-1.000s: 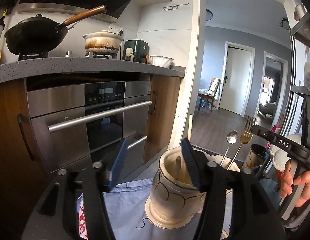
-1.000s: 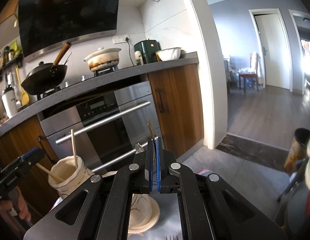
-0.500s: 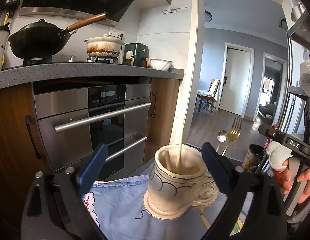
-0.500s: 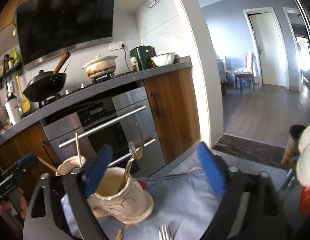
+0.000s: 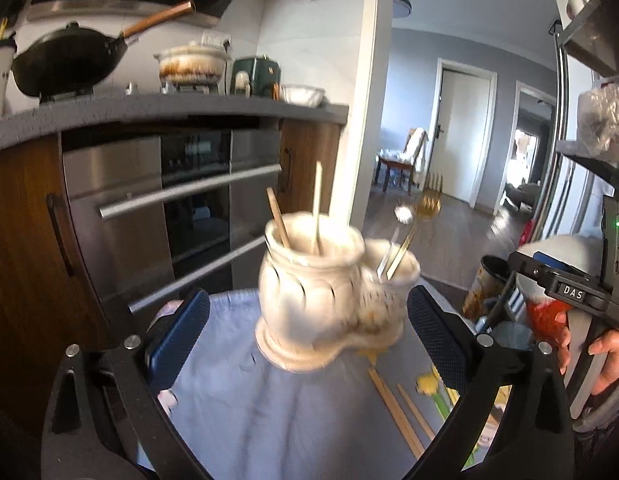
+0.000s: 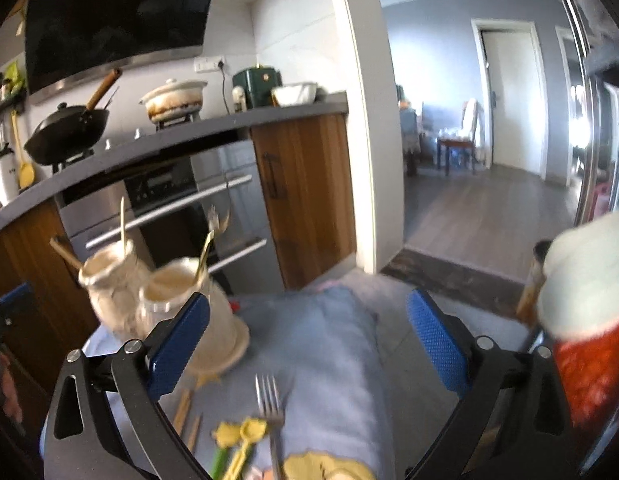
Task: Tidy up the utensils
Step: 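Move both open grippers back toward the remaining chopsticks and silver fork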
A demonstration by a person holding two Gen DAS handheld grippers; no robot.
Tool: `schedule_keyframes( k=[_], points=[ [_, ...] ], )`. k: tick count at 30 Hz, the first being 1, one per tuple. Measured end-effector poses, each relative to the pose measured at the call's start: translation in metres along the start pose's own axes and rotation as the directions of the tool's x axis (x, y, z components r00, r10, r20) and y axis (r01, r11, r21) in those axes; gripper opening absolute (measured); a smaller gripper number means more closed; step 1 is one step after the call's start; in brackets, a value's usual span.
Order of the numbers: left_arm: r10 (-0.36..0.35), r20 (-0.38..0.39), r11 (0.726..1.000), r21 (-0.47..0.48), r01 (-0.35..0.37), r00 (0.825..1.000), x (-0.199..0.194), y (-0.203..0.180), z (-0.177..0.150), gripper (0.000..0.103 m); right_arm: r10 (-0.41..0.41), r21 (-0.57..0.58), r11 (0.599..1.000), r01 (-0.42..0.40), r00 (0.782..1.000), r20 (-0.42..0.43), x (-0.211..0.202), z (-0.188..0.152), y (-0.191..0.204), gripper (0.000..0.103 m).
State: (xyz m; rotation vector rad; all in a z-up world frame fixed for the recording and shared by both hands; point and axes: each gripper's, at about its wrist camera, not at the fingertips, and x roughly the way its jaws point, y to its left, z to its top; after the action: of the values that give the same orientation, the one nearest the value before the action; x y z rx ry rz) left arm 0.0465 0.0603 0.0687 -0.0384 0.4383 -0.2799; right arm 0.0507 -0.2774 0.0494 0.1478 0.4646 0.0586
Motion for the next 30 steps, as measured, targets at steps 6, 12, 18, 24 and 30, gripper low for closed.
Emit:
schedule_keyframes(
  k=[6,12,18,24,30],
  points=[
    [0.0,-0.089,1.0,0.012,0.001,0.996,0.011,-0.011,-0.028,0.097,0.008,0.011,1.0,-0.007,0.997,-0.077,0.004,-0.023,-0.009,0.098],
    [-0.001,-0.157,1.0,0.025,0.005,0.988,0.019,-0.02,-0.049,0.097,0.011,-0.004,1.0,-0.011,0.994,-0.105,0.008,-0.031,-0.009,0.098],
    [0.008,-0.219,0.999,0.044,0.002,0.976,0.027,-0.026,-0.062,0.097,0.007,-0.032,0.999,-0.011,0.99,-0.139,0.011,-0.04,-0.011,0.098],
    [-0.002,-0.29,0.999,0.047,0.016,0.957,0.037,-0.032,-0.075,0.097,0.0,-0.059,0.998,-0.011,0.983,-0.182,0.013,-0.053,-0.017,0.098],
    [-0.03,-0.356,0.998,0.048,0.05,0.934,0.045,-0.044,-0.091,0.097,0.001,-0.078,0.997,-0.018,0.976,-0.219,0.012,-0.067,-0.024,0.098]
  ],
)
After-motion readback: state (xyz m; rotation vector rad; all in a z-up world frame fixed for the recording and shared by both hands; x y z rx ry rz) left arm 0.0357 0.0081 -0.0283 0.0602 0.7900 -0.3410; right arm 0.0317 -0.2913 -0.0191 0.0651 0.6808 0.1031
